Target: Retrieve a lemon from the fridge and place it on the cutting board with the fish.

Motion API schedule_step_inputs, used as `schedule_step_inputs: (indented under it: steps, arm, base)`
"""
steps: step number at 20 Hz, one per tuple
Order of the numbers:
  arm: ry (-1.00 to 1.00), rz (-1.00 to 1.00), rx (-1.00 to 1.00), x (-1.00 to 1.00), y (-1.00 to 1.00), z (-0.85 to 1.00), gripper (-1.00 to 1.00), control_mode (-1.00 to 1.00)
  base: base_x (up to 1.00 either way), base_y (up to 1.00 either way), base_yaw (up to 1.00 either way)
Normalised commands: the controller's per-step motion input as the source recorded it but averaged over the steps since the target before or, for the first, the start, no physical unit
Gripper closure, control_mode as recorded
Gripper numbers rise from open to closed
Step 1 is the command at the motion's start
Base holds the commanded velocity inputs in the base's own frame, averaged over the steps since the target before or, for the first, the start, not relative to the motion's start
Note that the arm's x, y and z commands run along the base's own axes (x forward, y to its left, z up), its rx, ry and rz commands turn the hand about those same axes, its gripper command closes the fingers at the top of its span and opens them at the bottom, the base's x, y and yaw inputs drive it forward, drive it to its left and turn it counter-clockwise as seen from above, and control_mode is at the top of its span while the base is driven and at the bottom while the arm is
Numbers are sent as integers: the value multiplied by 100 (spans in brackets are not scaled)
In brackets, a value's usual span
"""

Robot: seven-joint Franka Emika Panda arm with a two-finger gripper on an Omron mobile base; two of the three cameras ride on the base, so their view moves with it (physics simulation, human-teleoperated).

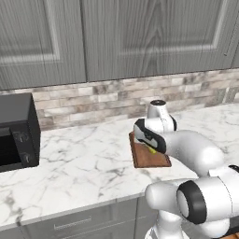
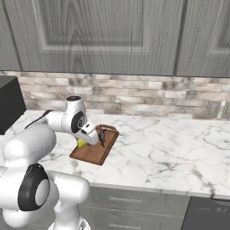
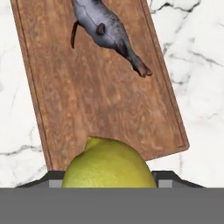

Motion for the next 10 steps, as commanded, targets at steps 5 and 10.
schedule_step_inputs:
  steps: [5,10]
  arm:
    - [0,-4,-2,75,0,-48,100,-100]
    - [0,-14,-4,32,0,-28,100,-100]
  base:
    - [0,0,0]
    - [0,0,0]
